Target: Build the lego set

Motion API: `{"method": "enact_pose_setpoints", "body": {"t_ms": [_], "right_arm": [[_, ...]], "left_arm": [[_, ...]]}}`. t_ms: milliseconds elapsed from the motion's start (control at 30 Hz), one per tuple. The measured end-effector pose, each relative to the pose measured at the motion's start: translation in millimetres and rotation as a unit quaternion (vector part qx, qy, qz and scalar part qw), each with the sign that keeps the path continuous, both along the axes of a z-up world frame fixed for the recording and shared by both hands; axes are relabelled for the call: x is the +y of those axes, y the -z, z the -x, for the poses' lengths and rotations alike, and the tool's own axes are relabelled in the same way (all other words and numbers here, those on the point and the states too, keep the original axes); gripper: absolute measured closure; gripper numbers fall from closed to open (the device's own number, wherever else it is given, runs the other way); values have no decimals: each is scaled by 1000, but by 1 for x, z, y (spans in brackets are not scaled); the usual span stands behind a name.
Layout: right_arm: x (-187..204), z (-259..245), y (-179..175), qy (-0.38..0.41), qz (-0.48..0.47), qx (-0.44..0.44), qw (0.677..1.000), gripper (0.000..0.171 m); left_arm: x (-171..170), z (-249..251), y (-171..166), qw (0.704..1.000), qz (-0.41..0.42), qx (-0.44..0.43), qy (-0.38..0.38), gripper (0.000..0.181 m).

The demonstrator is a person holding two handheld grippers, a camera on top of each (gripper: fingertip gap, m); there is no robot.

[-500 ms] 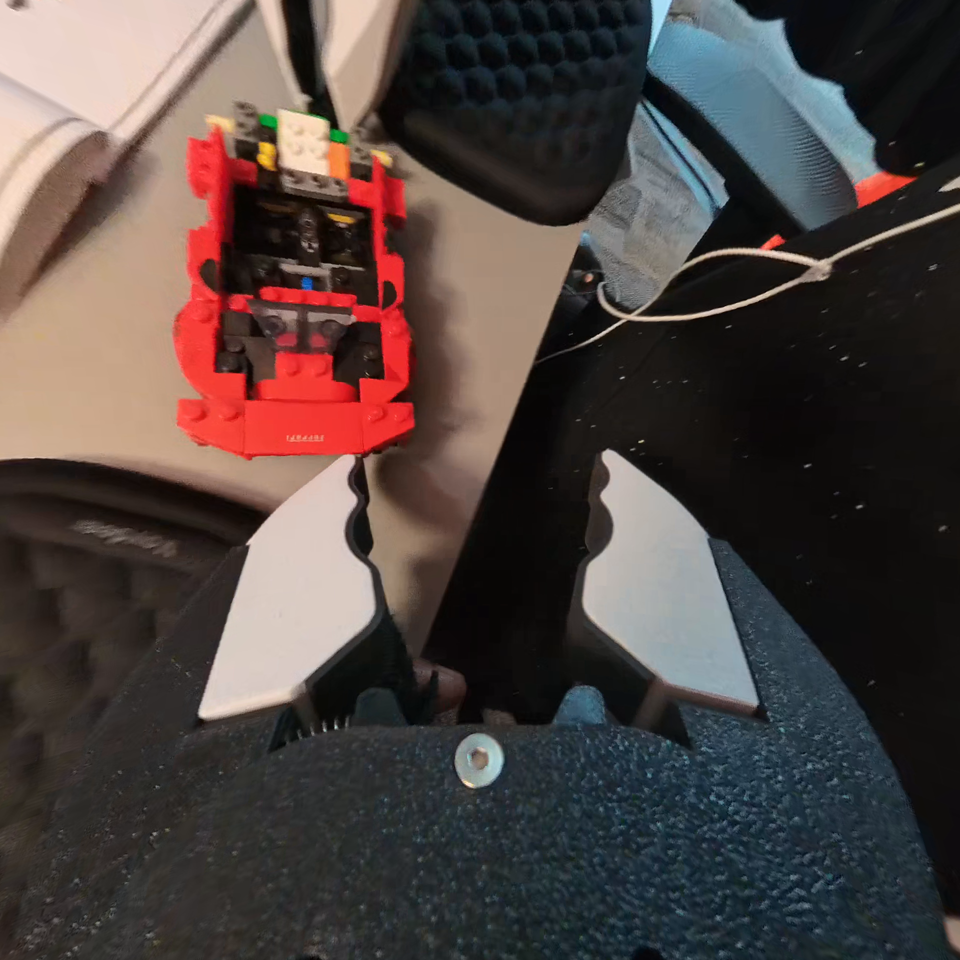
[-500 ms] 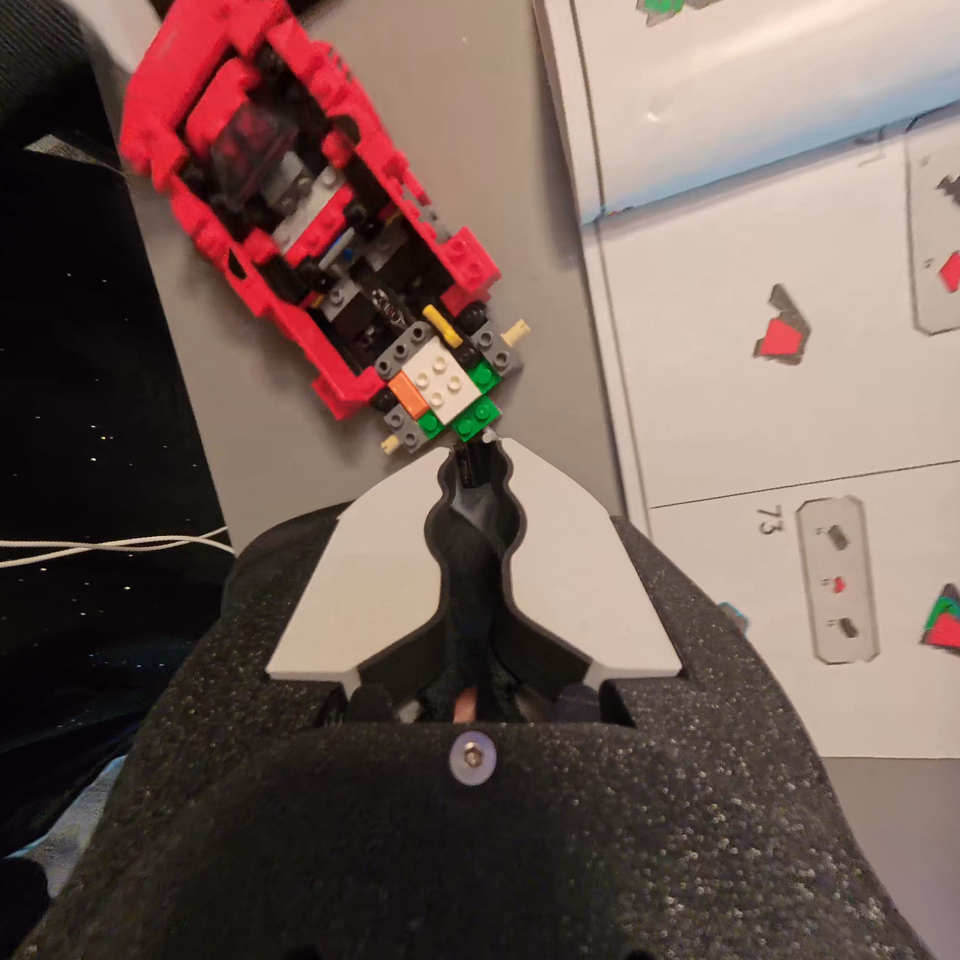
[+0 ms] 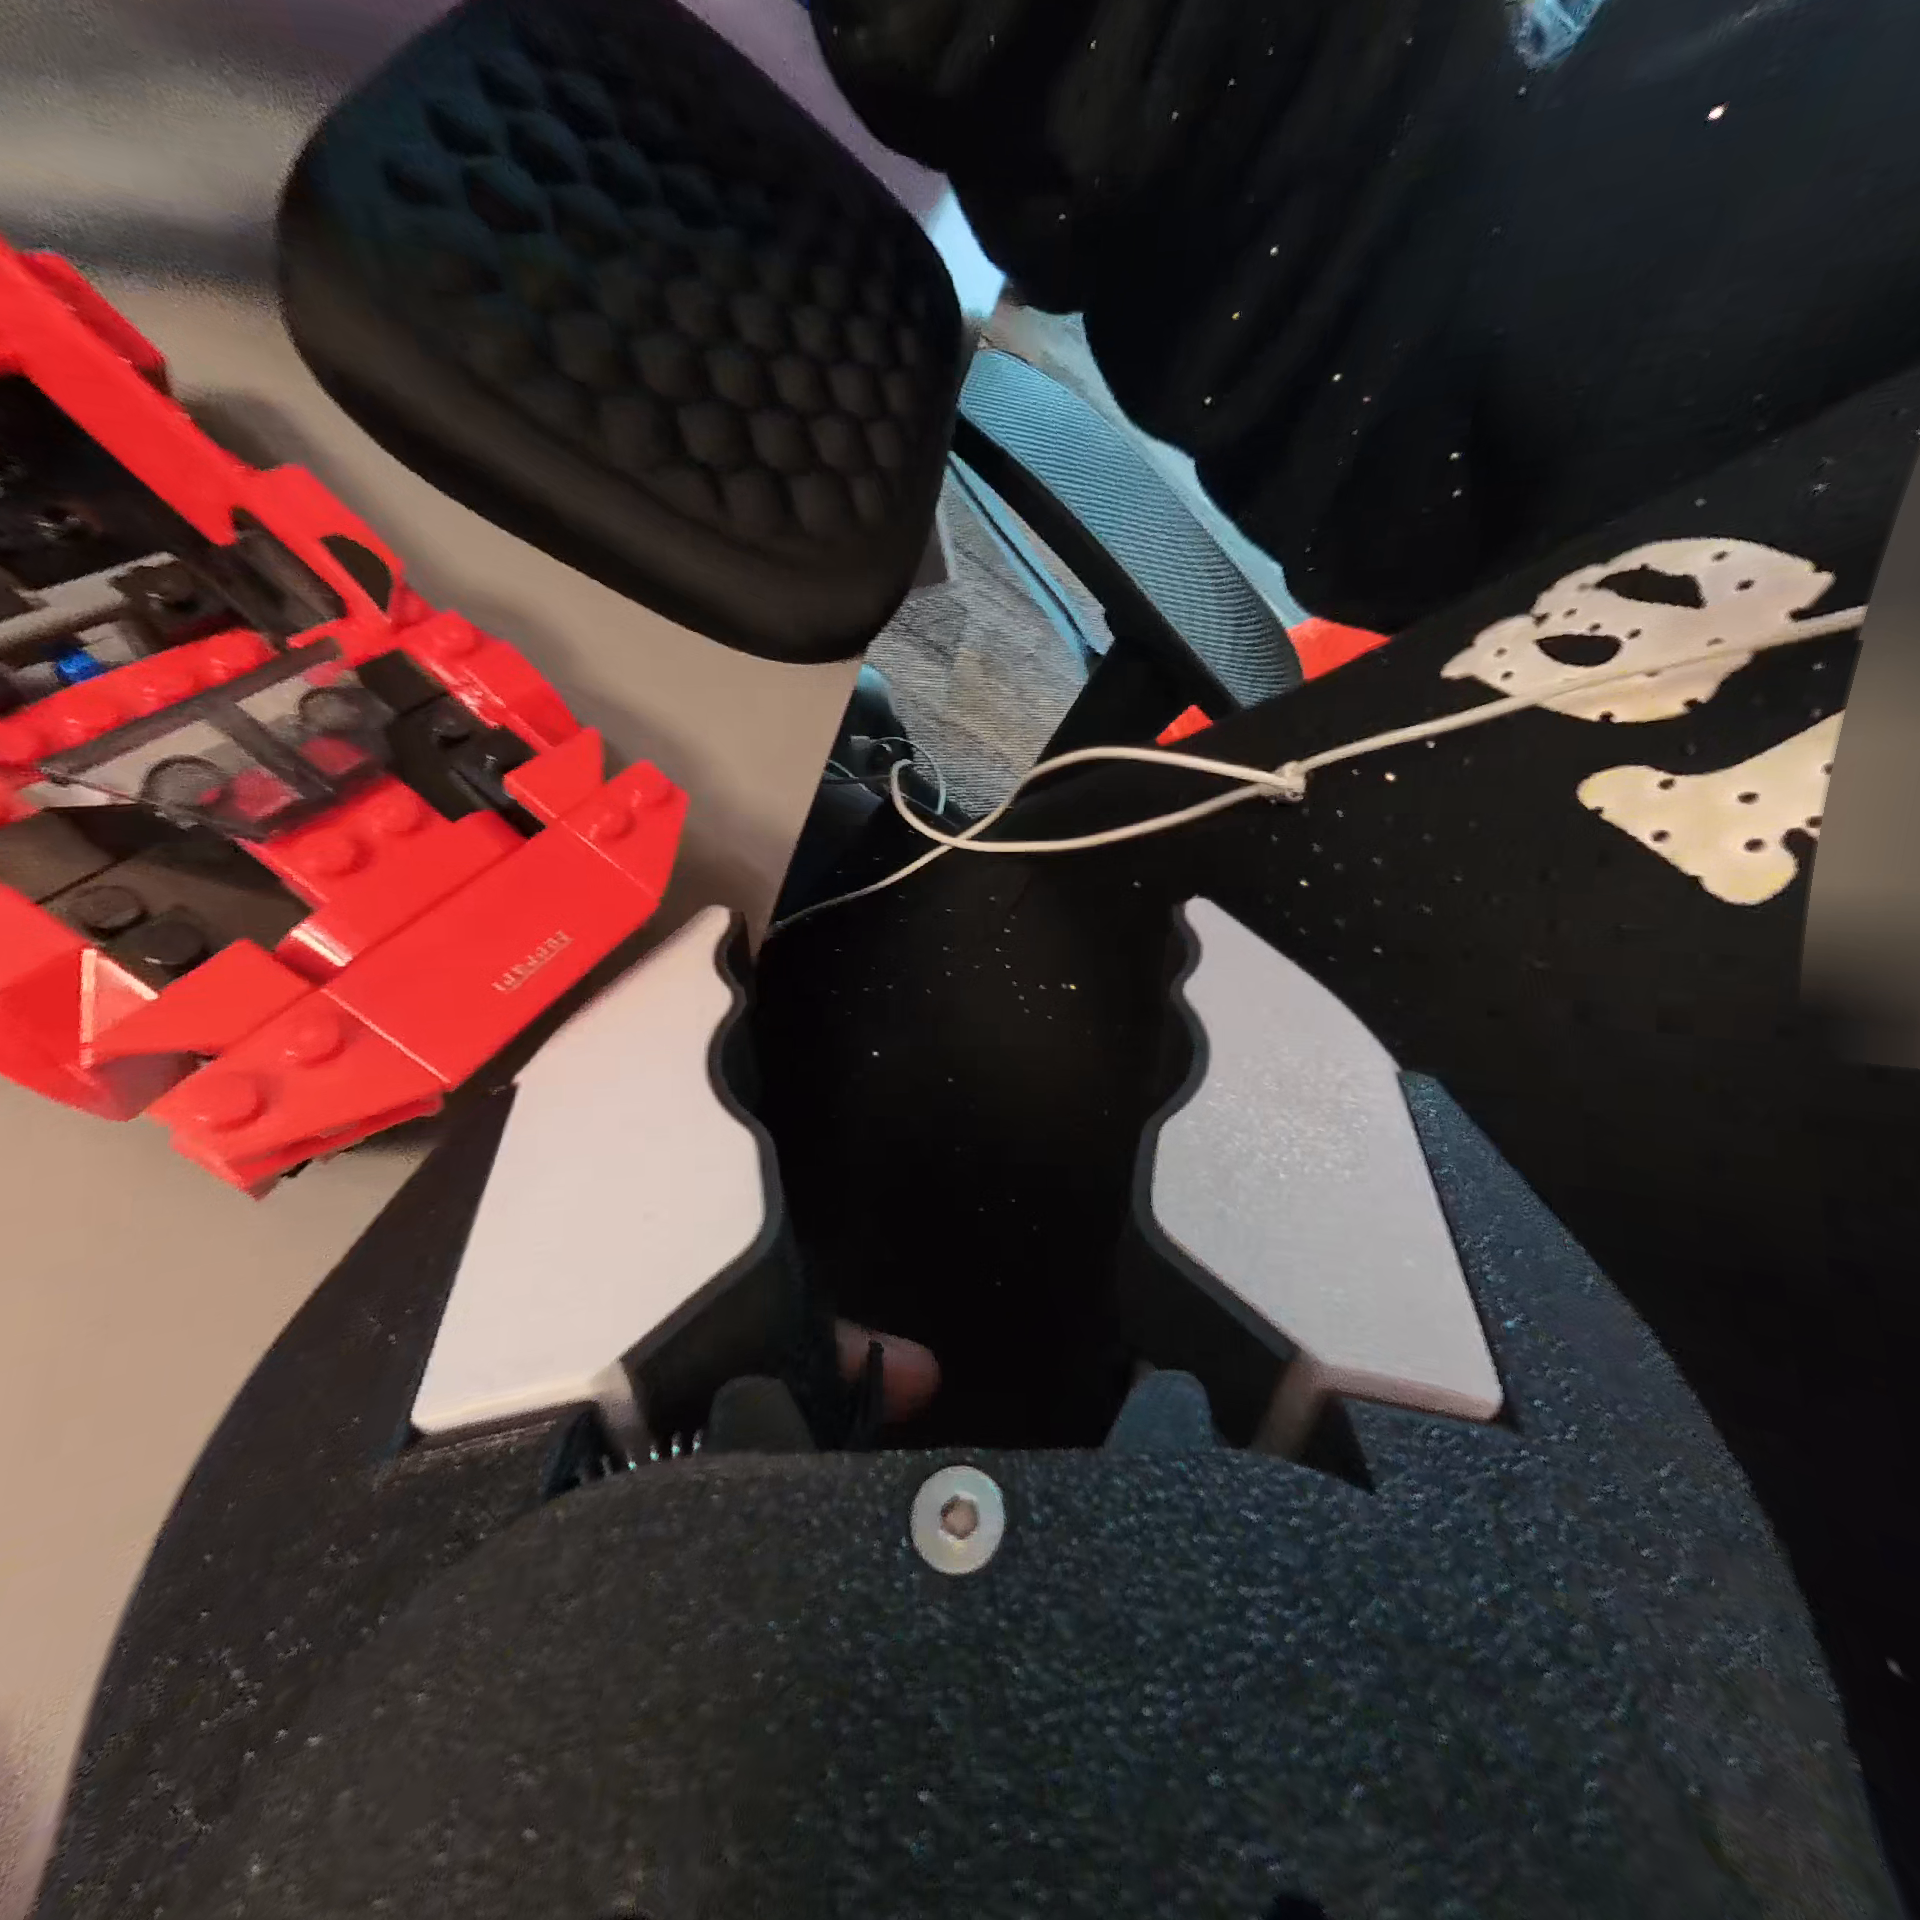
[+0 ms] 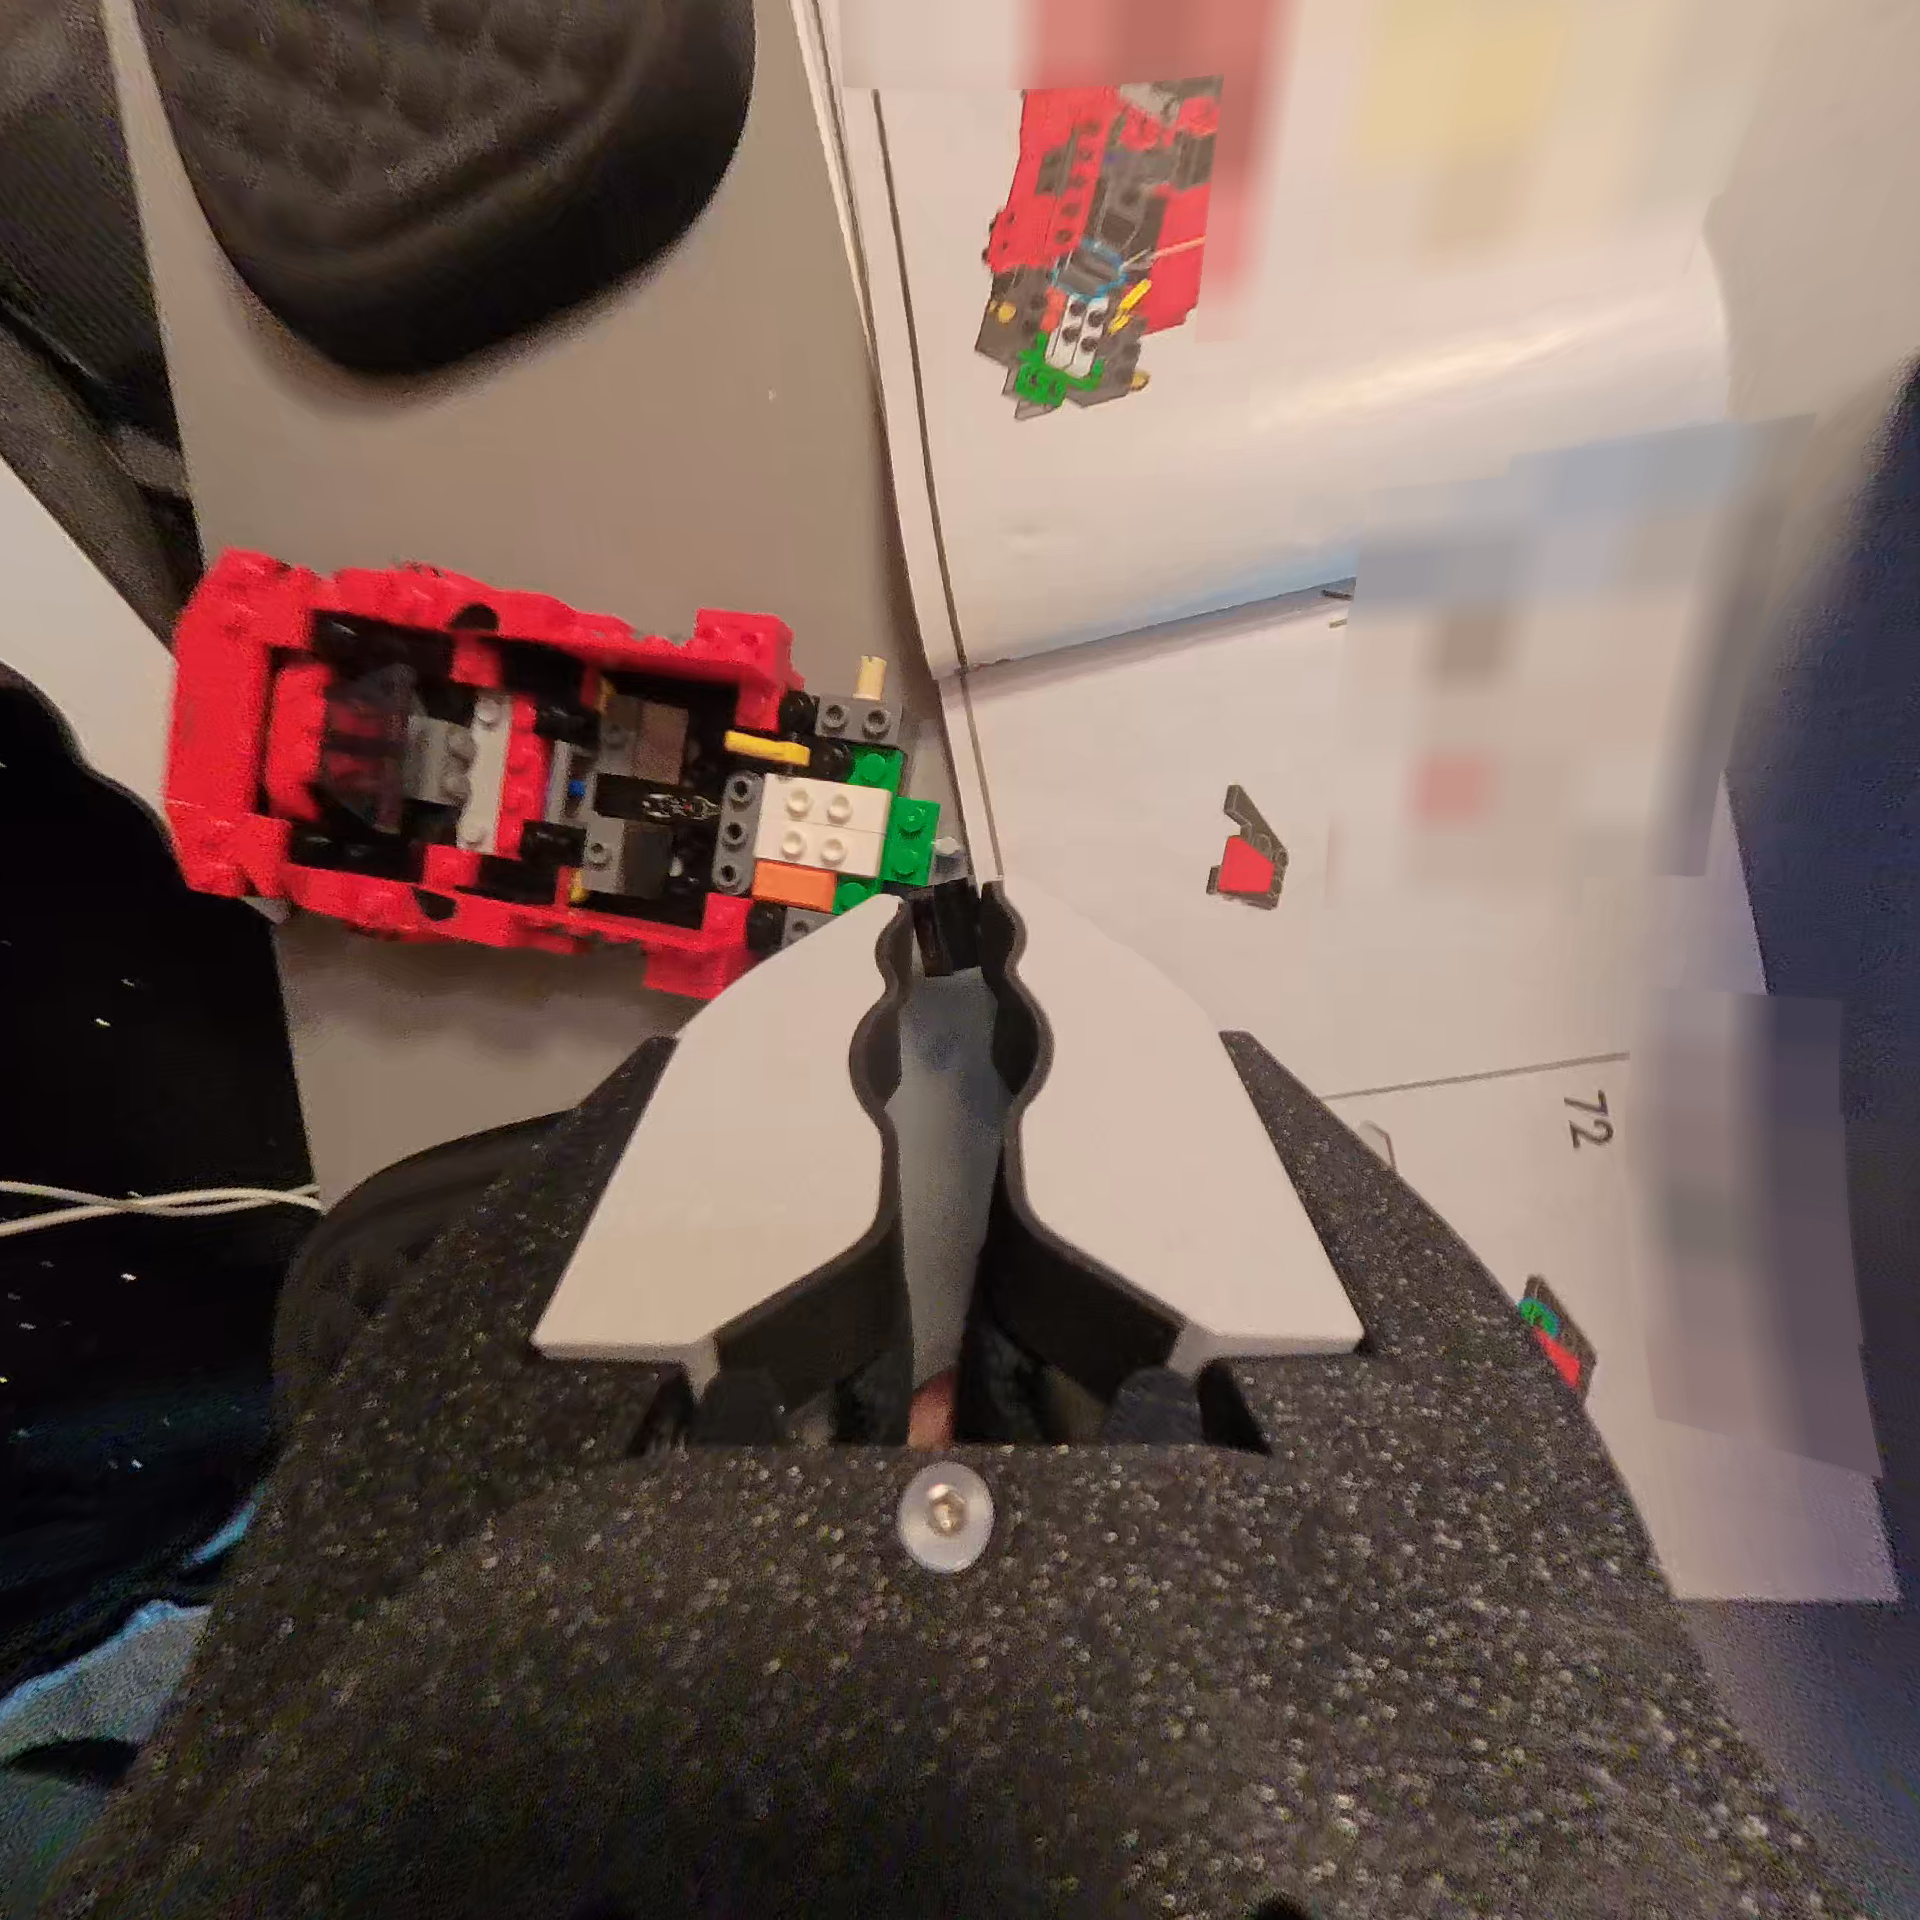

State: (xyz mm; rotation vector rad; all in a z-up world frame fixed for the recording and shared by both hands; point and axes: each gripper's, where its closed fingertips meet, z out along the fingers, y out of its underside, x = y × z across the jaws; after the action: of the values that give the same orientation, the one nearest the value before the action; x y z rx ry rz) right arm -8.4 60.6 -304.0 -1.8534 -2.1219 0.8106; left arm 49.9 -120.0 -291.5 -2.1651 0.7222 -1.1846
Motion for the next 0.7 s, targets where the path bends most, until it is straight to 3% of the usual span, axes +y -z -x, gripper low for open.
{"method": "enact_pose_setpoints", "body": {"t_ms": [167,267,400,533,700], "right_arm": [[-18,-3,-25,53,27,57,997,159],[-31,1,-32,85,25,71,994,159],[-38,4,-30,108,-16,40,993,159],[-43,7,-21,110,-44,-12,993,159],[-41,7,-9,115,-64,-52,990,159]], "left_arm": [[-10,23,-10,1000,-26,0,16,109],[2,61,-24,995,-87,50,-7,111],[47,122,-37,961,-205,173,-67,112],[76,150,-34,932,-249,258,-52,118],[85,137,-23,939,-260,222,-38,121]]}}
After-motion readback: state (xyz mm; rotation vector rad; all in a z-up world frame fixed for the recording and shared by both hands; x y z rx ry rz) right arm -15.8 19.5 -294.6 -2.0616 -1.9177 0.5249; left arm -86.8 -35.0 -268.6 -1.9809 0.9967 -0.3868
